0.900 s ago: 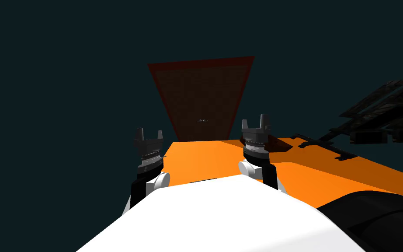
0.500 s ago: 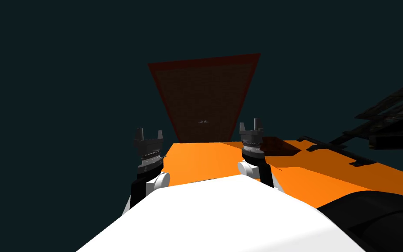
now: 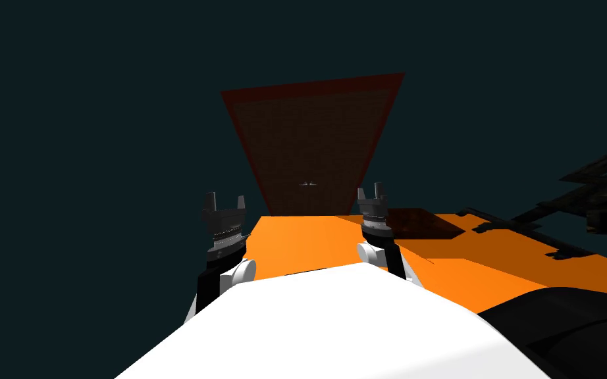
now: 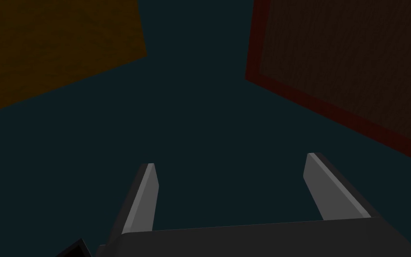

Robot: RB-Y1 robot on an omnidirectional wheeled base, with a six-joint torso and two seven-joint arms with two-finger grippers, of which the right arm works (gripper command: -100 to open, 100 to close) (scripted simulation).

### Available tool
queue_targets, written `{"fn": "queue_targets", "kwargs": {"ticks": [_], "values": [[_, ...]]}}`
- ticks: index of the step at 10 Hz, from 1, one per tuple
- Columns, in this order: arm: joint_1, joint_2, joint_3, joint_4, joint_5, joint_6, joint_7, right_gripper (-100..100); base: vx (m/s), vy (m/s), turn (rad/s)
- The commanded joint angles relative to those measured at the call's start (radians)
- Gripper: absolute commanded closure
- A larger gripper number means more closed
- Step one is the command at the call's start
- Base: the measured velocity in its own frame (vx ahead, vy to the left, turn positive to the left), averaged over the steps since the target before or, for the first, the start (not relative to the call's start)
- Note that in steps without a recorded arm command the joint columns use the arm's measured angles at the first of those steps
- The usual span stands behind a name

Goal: Pull the door open

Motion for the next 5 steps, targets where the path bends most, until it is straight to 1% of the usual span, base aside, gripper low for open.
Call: {"fn": "queue_targets", "kwargs": {"ticks": [1, 2, 3, 5], "values": [[-0.008, -0.007, -0.009, 0.029, 0.002, -0.001, -0.008, -100, 0.117, 0.026, 0.023], [-0.015, -0.013, -0.015, 0.065, 0.006, -0.008, -0.016, -100, 0.144, 0.039, 0.046], [-0.018, -0.016, -0.018, 0.084, 0.008, -0.011, -0.020, -100, 0.143, 0.032, 0.039], [-0.026, -0.022, -0.026, 0.126, 0.012, -0.018, -0.029, -100, 0.100, 0.013, 0.028]]}}
